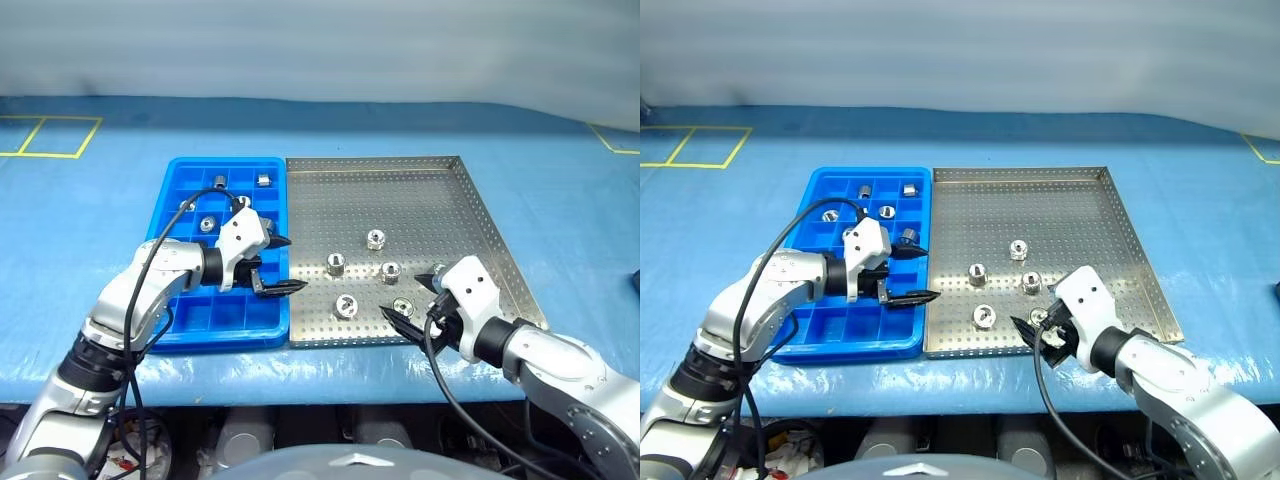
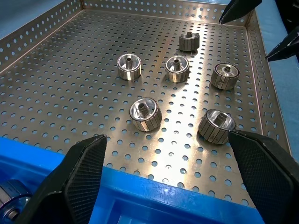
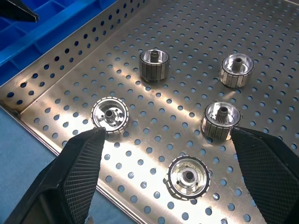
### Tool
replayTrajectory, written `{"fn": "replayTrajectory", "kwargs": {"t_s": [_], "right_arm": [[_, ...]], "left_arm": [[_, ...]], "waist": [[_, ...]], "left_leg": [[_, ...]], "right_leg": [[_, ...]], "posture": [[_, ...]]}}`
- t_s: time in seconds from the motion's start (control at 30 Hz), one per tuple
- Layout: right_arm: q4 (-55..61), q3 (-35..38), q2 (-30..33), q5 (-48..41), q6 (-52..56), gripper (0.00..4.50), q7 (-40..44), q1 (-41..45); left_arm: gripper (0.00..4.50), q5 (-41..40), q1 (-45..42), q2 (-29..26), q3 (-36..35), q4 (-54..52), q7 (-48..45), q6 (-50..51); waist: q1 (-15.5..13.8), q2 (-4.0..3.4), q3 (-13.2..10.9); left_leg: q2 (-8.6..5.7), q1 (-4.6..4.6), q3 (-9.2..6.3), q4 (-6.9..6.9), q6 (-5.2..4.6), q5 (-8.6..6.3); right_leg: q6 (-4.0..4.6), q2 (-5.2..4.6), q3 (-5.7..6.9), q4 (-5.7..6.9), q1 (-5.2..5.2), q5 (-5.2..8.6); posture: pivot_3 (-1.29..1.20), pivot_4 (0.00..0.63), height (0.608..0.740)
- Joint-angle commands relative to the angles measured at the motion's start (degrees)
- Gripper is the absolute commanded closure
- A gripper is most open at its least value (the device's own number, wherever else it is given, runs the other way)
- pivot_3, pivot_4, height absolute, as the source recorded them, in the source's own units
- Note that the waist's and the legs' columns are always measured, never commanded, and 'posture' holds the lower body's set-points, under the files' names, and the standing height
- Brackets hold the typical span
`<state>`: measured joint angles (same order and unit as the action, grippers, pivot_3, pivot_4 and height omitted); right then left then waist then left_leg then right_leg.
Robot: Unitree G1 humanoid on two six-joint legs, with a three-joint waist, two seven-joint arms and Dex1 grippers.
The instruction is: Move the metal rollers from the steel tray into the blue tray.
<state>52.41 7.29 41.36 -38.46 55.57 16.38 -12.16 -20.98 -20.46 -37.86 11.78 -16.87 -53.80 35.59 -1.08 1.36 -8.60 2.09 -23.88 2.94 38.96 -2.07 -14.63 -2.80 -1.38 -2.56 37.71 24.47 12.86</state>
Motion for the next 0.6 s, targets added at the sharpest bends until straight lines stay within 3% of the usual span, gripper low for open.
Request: {"fn": "replayTrajectory", "kwargs": {"t_s": [0.03,0.6], "right_arm": [[2.4,1.1,-0.1,0.3,0.0,0.02,-0.2,-0.4],[3.8,1.6,-1.6,-0.6,1.3,0.02,-1.7,-2.0]], "left_arm": [[0.0,-1.2,-1.1,0.3,-1.6,-1.8,-0.3,-0.3],[0.0,-1.6,-1.3,0.1,-1.1,-1.6,-0.9,1.7]], "waist": [[0.0,0.0,0.0],[0.1,0.0,0.0]], "left_leg": [[0.0,0.0,0.0,0.0,0.0,0.0],[0.0,0.01,0.01,0.02,0.0,0.0]], "right_leg": [[0.0,0.0,0.0,0.0,0.0,0.0],[-0.01,0.01,-0.01,0.01,-0.01,0.0]], "posture": [[0.06,0.15,0.74],[0.06,0.15,0.74]]}}
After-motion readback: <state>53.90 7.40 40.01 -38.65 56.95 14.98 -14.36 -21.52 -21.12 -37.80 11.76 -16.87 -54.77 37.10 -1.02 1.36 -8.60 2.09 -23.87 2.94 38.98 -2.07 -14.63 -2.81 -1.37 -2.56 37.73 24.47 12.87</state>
